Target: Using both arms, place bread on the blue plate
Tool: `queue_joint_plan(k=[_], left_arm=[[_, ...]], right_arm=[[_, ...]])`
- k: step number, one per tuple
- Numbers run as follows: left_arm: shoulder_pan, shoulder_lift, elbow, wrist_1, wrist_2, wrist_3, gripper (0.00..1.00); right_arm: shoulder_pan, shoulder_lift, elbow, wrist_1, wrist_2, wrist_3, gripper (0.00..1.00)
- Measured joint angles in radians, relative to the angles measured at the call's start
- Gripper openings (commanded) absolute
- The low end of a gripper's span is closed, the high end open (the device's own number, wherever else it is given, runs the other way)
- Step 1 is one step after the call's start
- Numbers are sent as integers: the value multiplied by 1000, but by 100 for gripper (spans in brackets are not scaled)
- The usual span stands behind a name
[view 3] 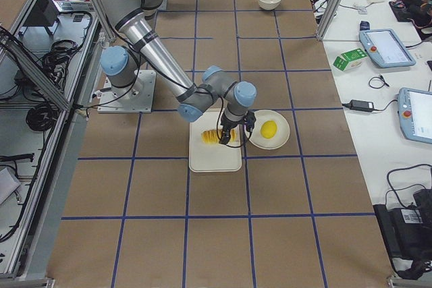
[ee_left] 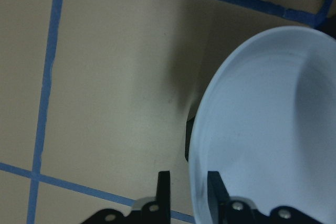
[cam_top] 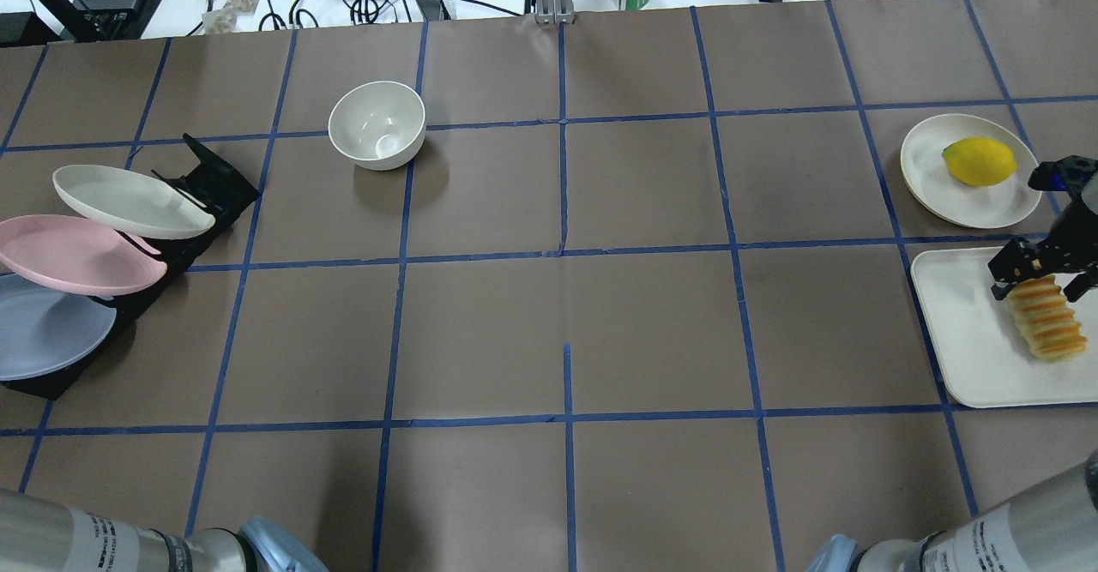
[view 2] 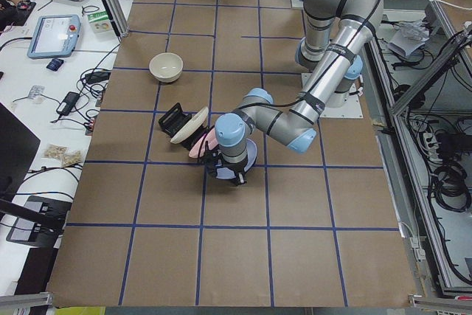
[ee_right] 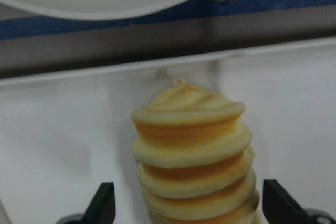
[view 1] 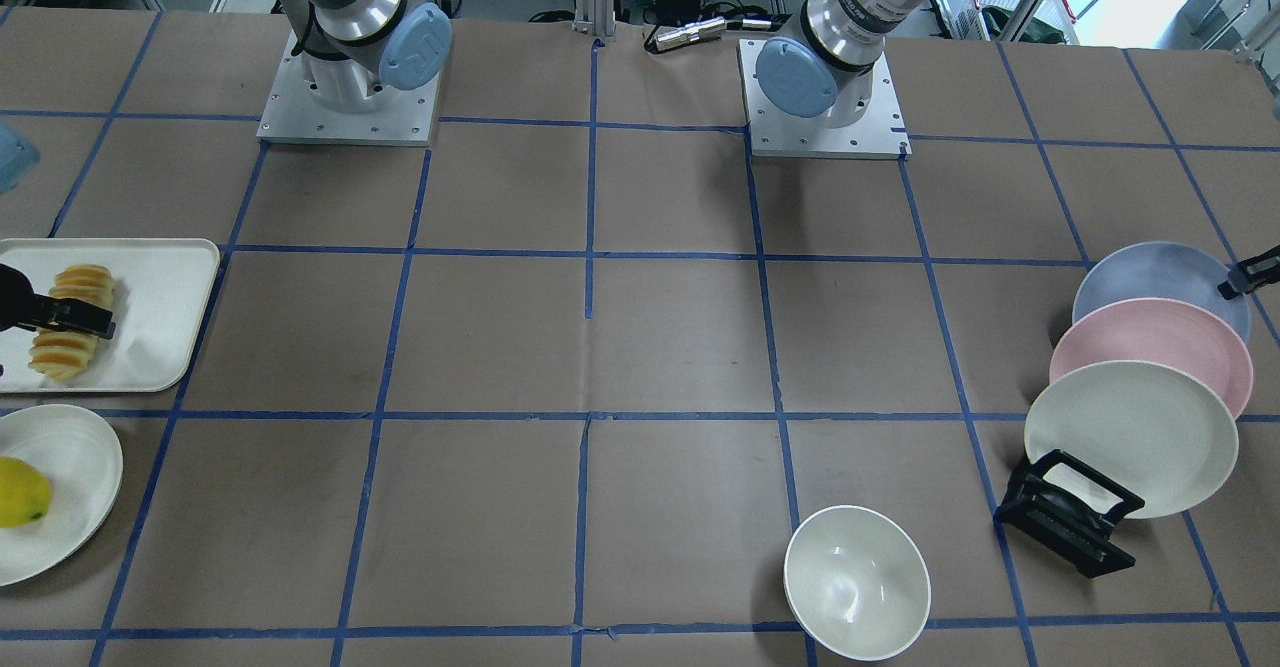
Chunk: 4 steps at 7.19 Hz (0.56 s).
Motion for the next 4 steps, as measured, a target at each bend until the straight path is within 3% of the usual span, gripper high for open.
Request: queue_joint_plan(k=[1,2,4], left_arm=[[1,5,3,-2,0,2,0],[1,7,6,-6,0,4,0],[2,18,8,-12,0,9,0]], right_arm=[[0,0,0,0,0,0,24],[0,1,0,1,-1,2,0],[-1,-3,-4,9,-13,5,0]])
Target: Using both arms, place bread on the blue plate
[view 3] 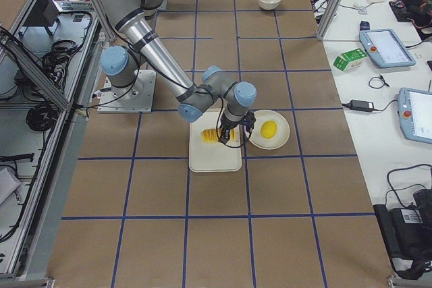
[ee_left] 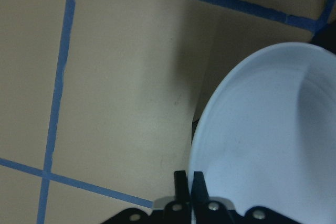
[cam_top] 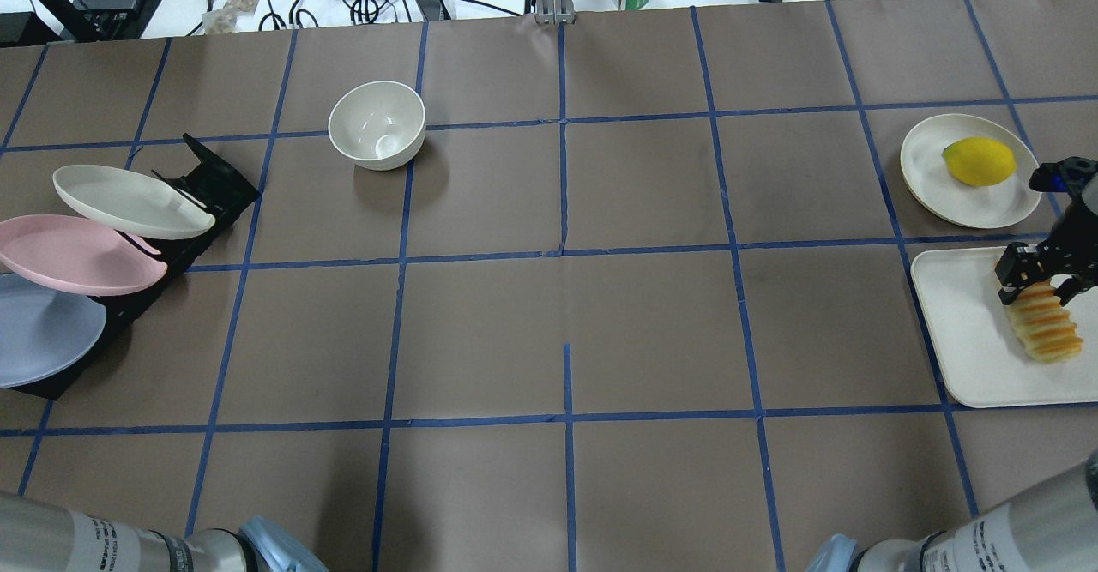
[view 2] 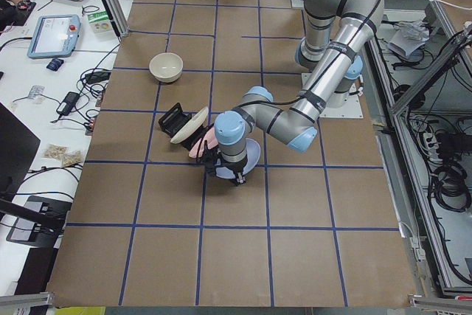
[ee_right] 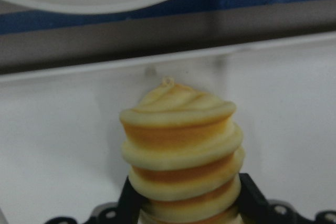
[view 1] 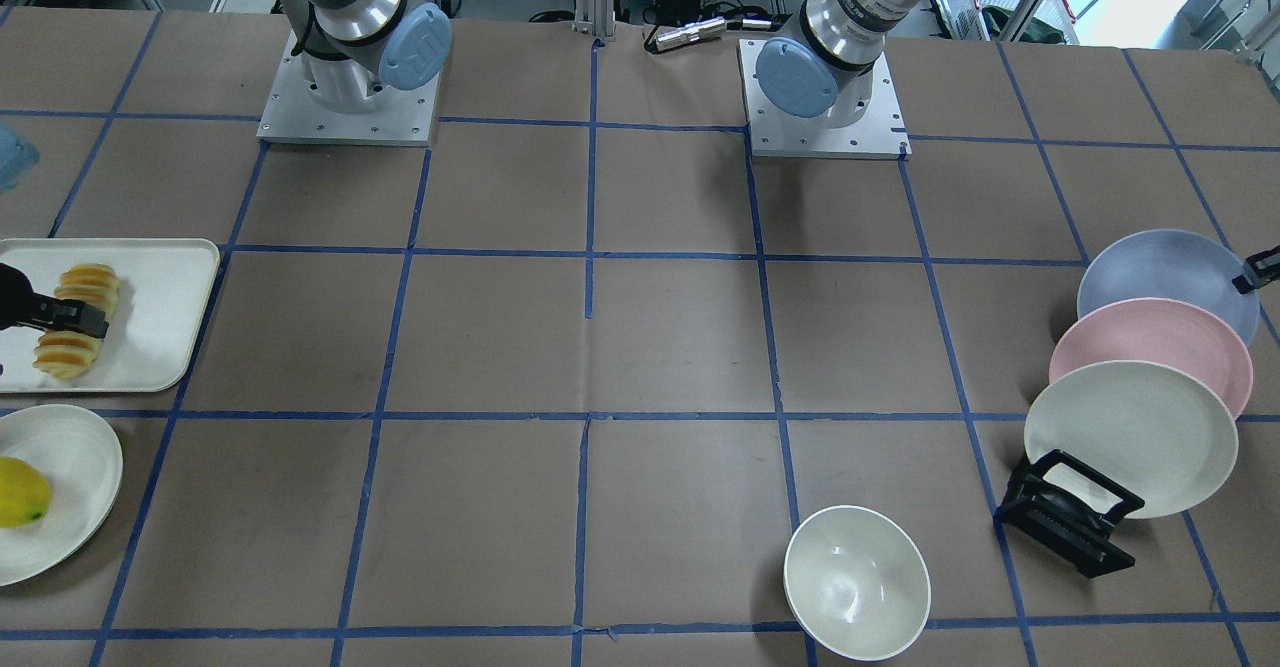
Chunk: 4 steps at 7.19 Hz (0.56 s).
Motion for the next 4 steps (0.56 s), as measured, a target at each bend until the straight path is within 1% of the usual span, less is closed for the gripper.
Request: queue_joint_plan(k=[1,2,4], left_arm=[[2,10,6,-7,0,9,0],[6,24,27,-44,1,25,0],[20,66,105,-214,0,48,0]], right_arm=[[0,-6,-6,6,-9,0,0],[0,-18,-11,11,-12,0,0],[2,-58,-23,33,-10,0,0]])
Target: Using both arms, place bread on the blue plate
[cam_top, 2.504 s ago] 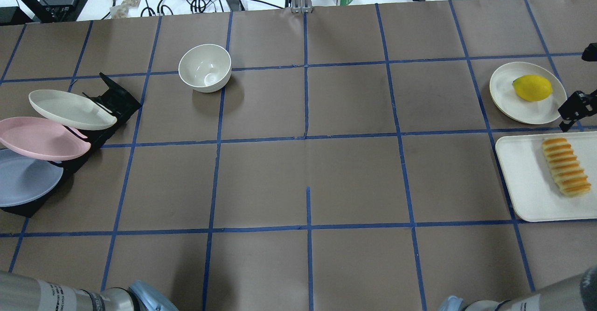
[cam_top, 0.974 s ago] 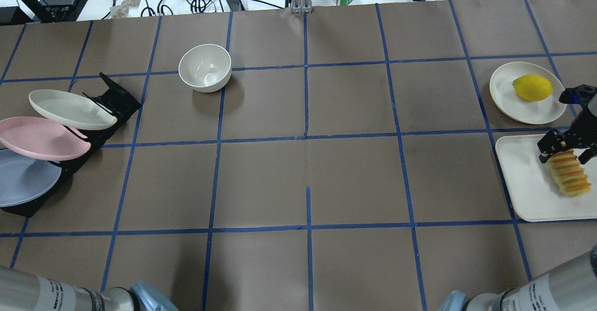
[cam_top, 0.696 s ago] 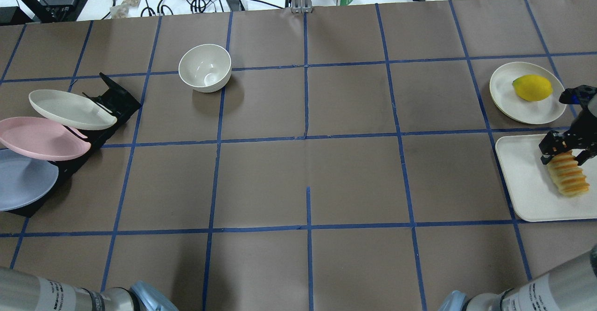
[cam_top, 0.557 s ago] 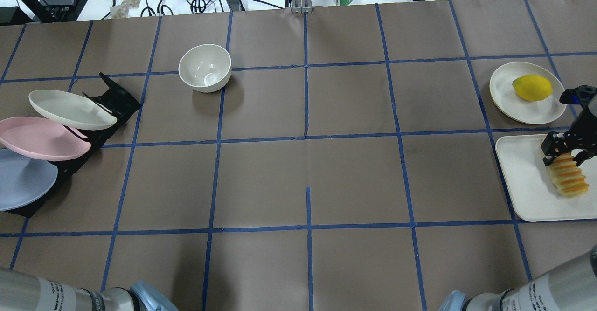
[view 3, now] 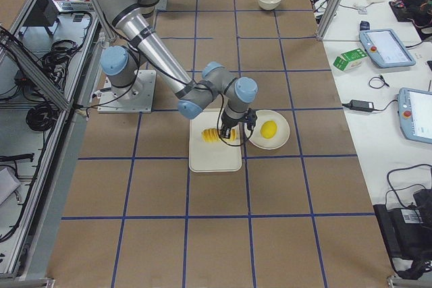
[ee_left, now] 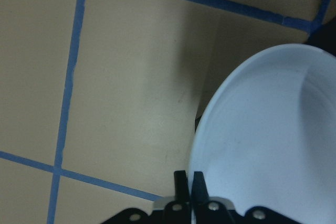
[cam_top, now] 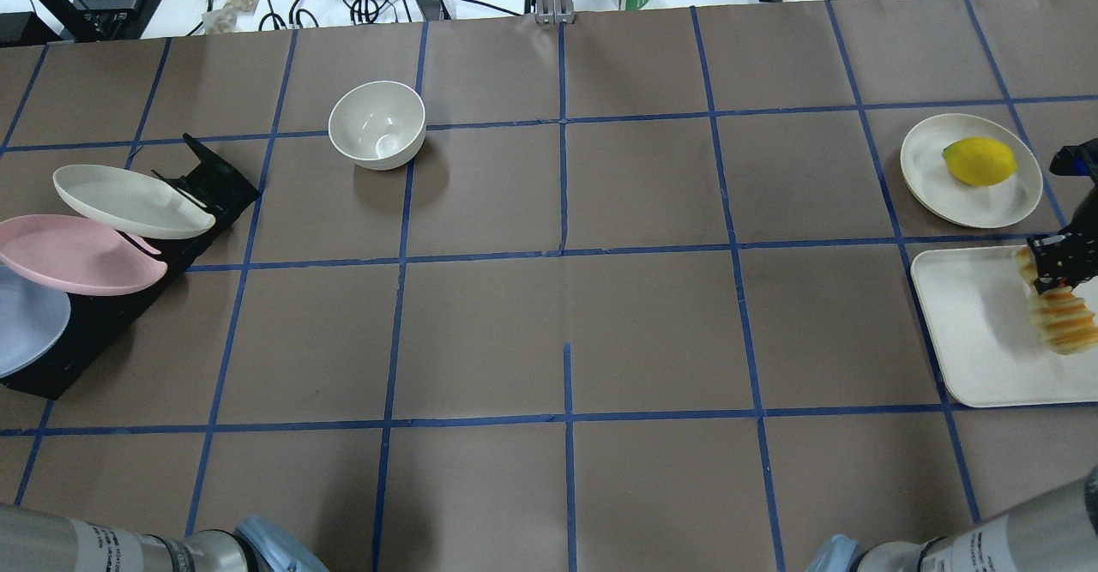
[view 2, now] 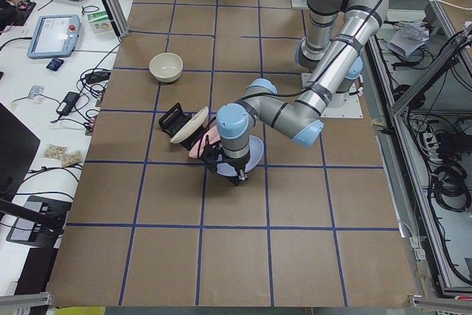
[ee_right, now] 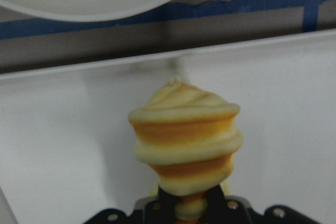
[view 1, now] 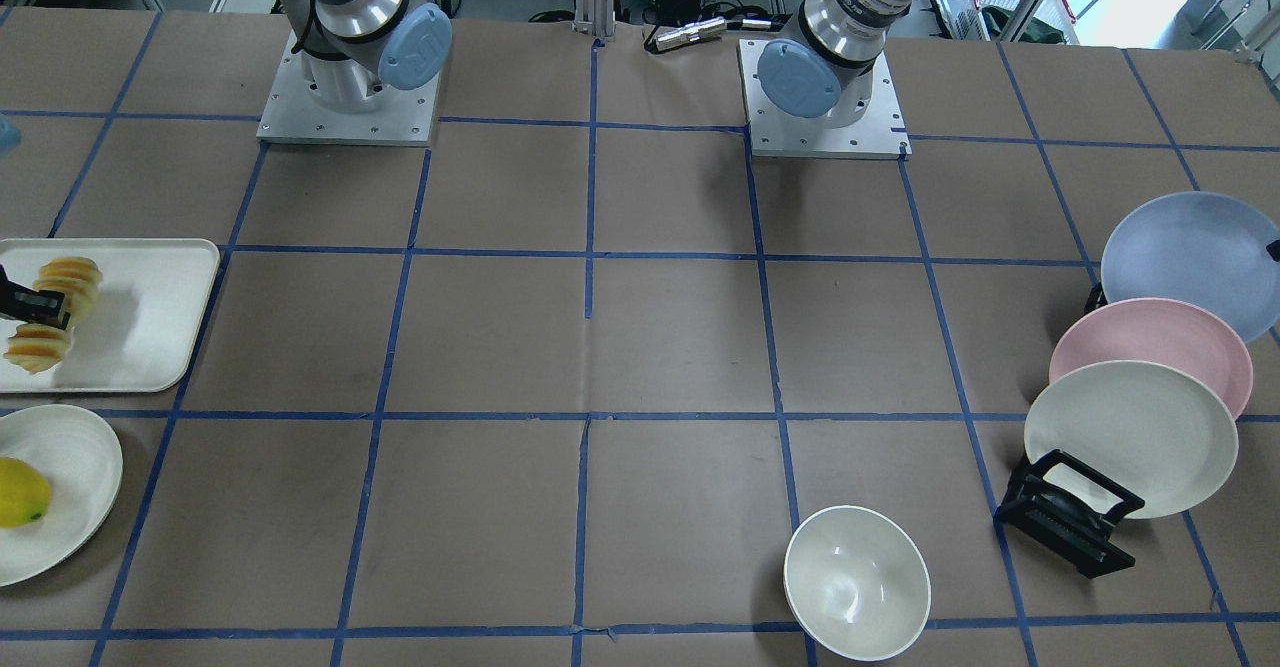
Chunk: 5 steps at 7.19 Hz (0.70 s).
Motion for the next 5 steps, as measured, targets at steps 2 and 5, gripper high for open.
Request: queue_joint_plan(k=[2,5], left_arm=[[6,54,42,-122,6,9,0],[-33,158,50,-299,-46,1,0]], right_arm=[[7,-42,-32,77,14,0,0],[60,-116,-102,243,66,61,0]])
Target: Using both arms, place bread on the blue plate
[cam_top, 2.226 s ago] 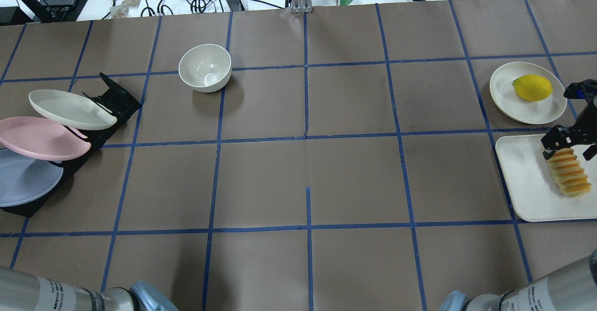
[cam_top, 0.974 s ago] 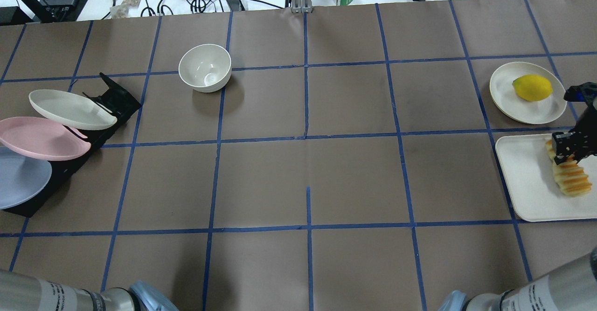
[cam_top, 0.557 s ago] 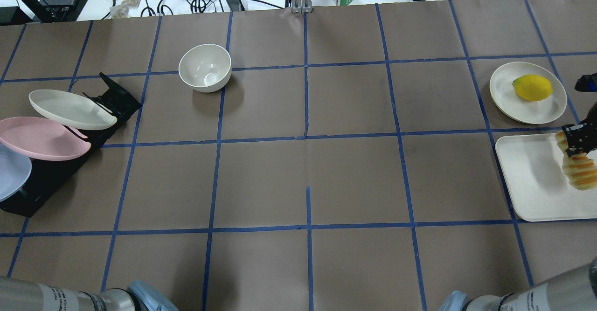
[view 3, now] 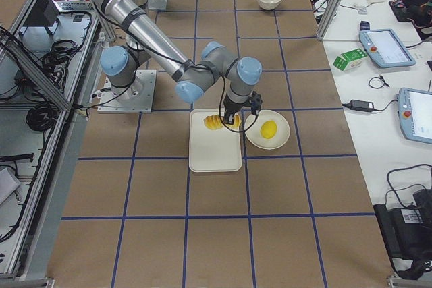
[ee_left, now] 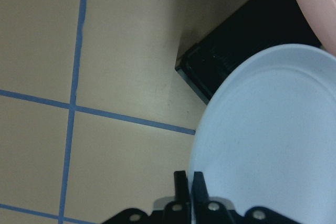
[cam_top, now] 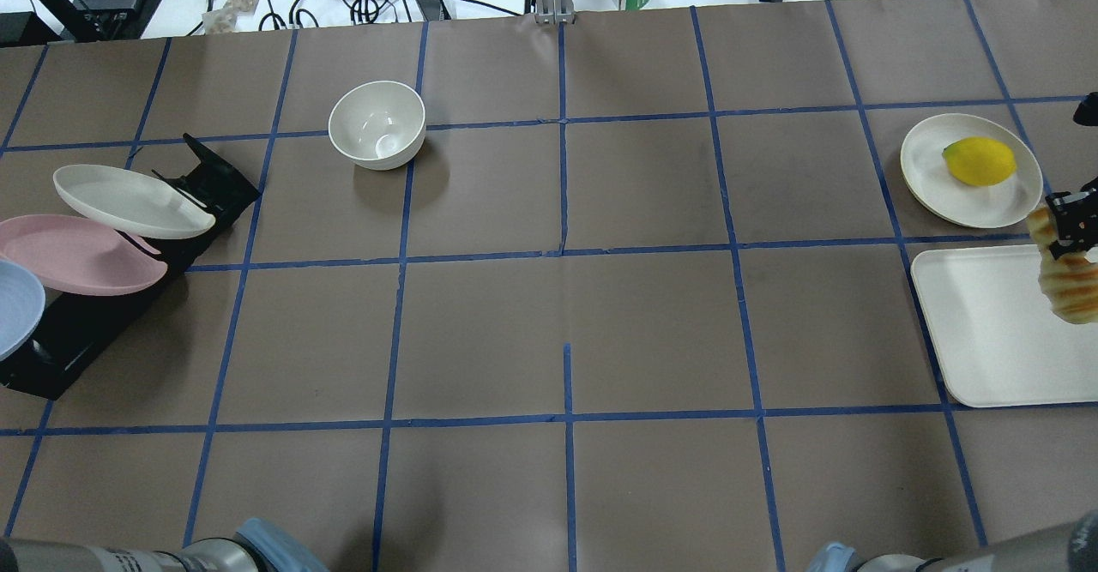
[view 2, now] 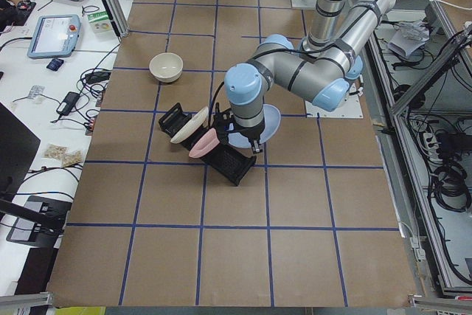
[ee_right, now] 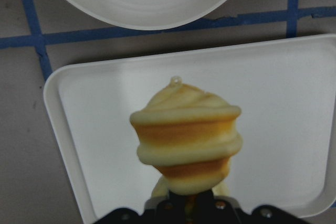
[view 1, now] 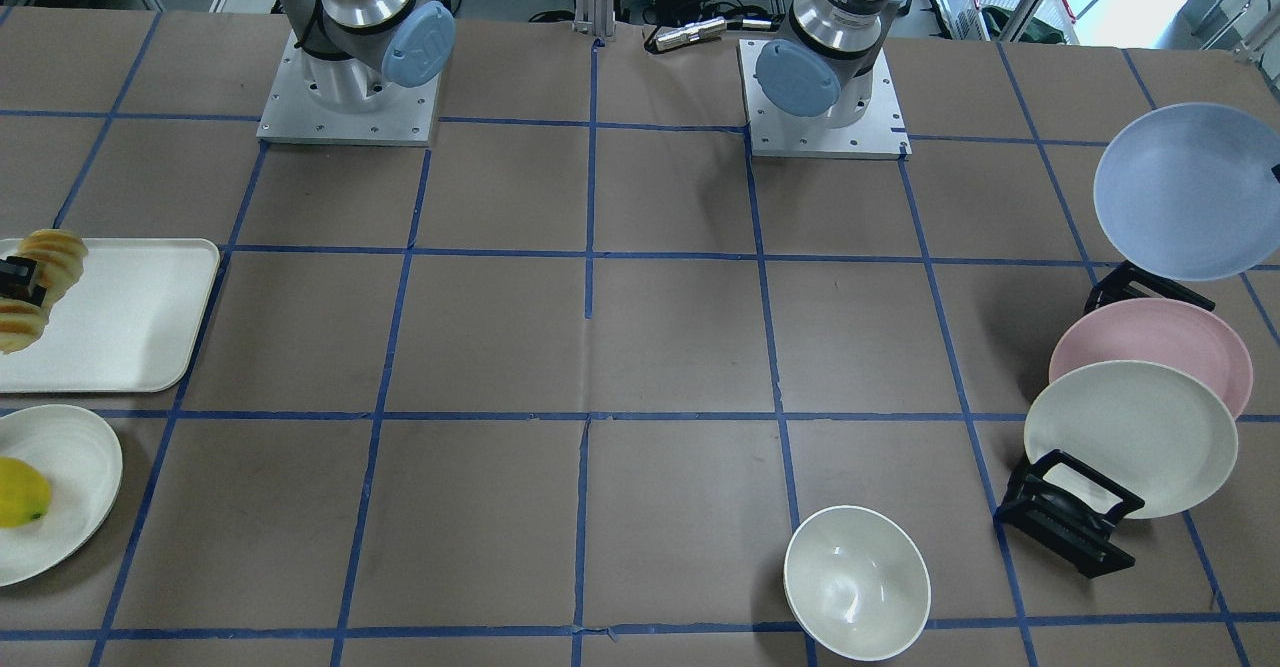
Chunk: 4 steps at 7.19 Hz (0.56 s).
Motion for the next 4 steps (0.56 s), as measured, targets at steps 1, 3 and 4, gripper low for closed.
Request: queue_joint_plan(k=[1,3,4], left_arm=[[-38,23,-7,-26,-52,-12,0],[-162,44,-14,-42,-173,-27,0],[-232,37,-17,-40,-220,-46,0]], right_arm=[[41,-29,-22,54,5,63,0],[129,-76,-67,150,24,190,0],[170,-92,-86,184,46,268,0]])
